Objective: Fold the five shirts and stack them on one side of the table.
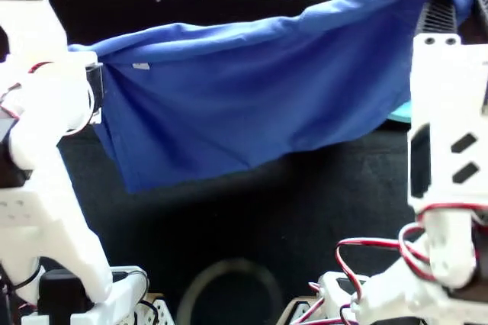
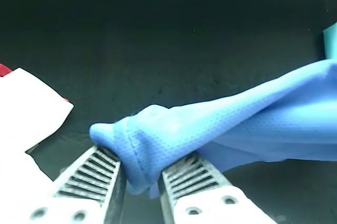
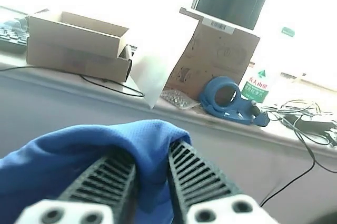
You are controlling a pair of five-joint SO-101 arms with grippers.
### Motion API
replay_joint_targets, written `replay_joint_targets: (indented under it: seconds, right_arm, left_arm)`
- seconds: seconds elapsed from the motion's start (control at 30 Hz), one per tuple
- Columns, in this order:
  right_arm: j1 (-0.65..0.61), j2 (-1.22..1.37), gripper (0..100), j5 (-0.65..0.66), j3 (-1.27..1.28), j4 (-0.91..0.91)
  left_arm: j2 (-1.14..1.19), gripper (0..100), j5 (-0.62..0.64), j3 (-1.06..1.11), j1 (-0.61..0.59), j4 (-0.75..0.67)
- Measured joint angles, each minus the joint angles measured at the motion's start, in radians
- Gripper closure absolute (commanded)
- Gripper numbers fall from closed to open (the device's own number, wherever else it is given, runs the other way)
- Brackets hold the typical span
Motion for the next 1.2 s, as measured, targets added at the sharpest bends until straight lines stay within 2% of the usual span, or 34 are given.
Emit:
replay_joint_targets:
  seconds: [0.1,0.27,0.43,0.67,0.9,1.2]
  right_arm:
    - [0.0,0.0,99.3,0.0,-0.044,0.026]
    - [-0.006,0.0,99.3,0.002,-0.143,0.084]
    - [-0.077,-0.002,99.3,0.002,-0.215,0.16]
    - [-0.118,-0.009,99.3,0.002,-0.256,0.203]
    - [-0.121,-0.144,99.3,0.002,-0.259,0.199]
    - [-0.121,-0.292,99.3,0.002,-0.267,0.193]
  left_arm:
    - [0.0,99,0.0,0.057,-0.006,0.0]
    - [-0.011,99,0.0,0.061,-0.095,0.0]
    - [-0.08,99,0.0,0.084,-0.169,0.0]
    - [-0.232,99,0.0,0.221,-0.175,0.0]
    - [-0.384,99,0.0,0.362,-0.175,0.0]
    - [-0.557,99,0.0,0.391,-0.175,0.0]
